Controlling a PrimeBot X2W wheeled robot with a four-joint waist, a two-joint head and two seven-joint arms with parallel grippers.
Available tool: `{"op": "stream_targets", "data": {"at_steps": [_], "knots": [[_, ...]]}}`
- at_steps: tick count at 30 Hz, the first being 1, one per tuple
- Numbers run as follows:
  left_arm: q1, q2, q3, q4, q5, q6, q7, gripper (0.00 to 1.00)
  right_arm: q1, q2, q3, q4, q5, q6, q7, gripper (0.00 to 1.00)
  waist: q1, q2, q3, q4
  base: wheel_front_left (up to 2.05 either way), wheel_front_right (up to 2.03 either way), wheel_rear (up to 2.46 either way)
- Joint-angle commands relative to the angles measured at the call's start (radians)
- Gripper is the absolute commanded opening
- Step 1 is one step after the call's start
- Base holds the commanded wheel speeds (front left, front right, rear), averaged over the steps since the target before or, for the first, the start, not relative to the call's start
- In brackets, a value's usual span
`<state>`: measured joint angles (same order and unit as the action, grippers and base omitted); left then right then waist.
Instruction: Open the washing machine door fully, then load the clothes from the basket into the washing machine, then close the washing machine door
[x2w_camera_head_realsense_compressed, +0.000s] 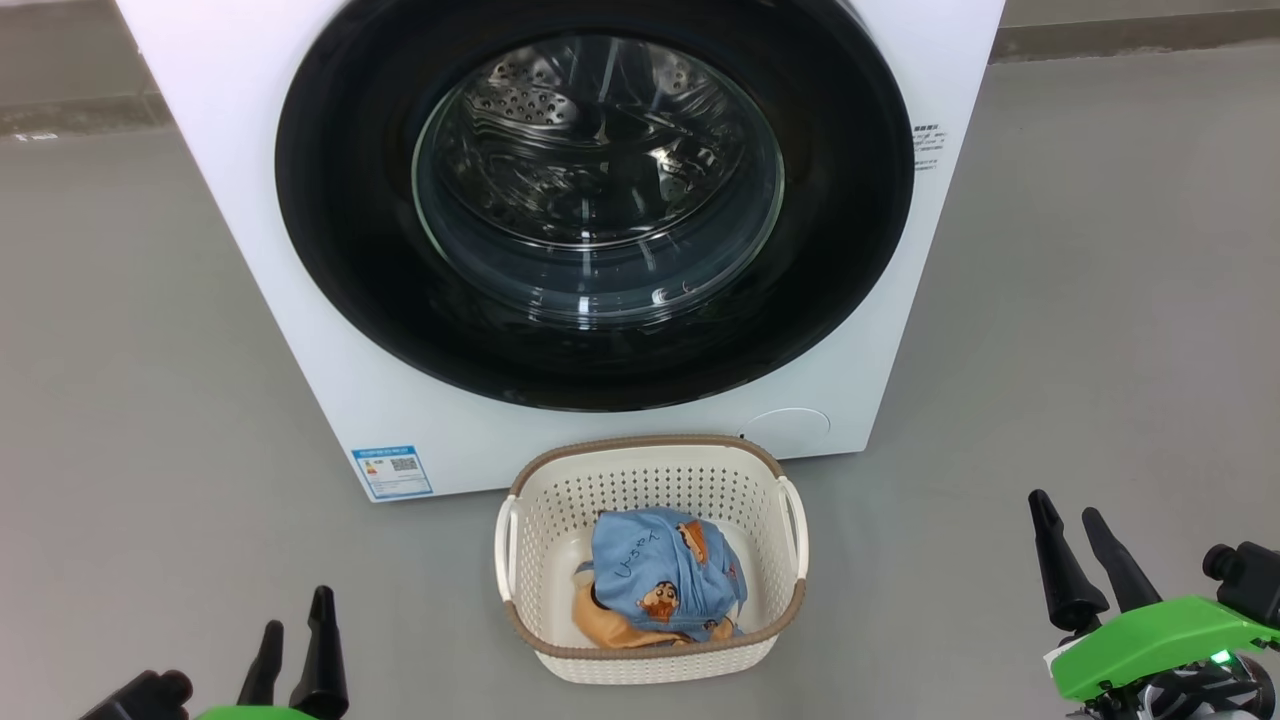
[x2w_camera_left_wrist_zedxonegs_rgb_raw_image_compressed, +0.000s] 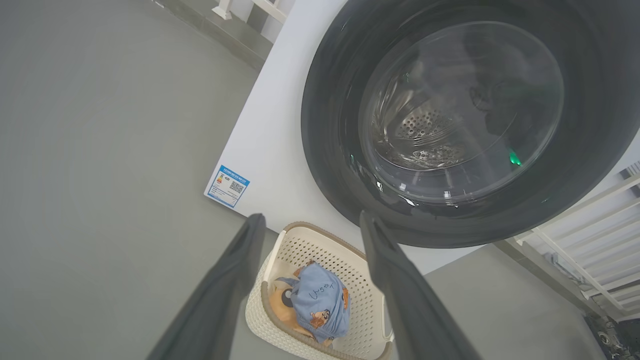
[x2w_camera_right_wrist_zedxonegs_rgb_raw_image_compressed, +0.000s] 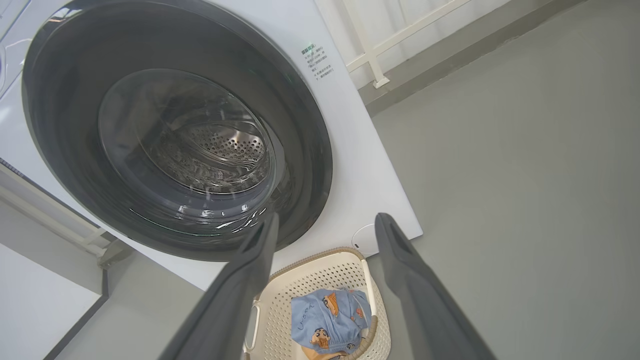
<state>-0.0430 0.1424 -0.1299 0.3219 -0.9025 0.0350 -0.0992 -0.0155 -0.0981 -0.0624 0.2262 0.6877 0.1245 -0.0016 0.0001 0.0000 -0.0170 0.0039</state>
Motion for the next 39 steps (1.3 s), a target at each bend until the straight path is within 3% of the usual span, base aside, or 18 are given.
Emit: {"op": "stream_targets", "data": {"at_steps": [1, 39], "knots": [[-0.049, 0.025, 0.014, -0.015, 0.032, 0.005, -0.017, 1.00, -0.019, -0.014, 0.016, -0.036, -0.037, 0.004, -0.005, 1.00, 0.0000, 0.0000, -0.001, 0.000, 0.00, 0.00, 0.00], [-0.071, 0.049, -0.029, 0.013, 0.406, 0.085, -0.129, 1.00, 0.010, -0.017, 0.019, -0.101, -0.530, 0.006, -0.029, 1.00, 0.0000, 0.0000, -0.016, 0.005, 0.00, 0.00, 0.00]]}}
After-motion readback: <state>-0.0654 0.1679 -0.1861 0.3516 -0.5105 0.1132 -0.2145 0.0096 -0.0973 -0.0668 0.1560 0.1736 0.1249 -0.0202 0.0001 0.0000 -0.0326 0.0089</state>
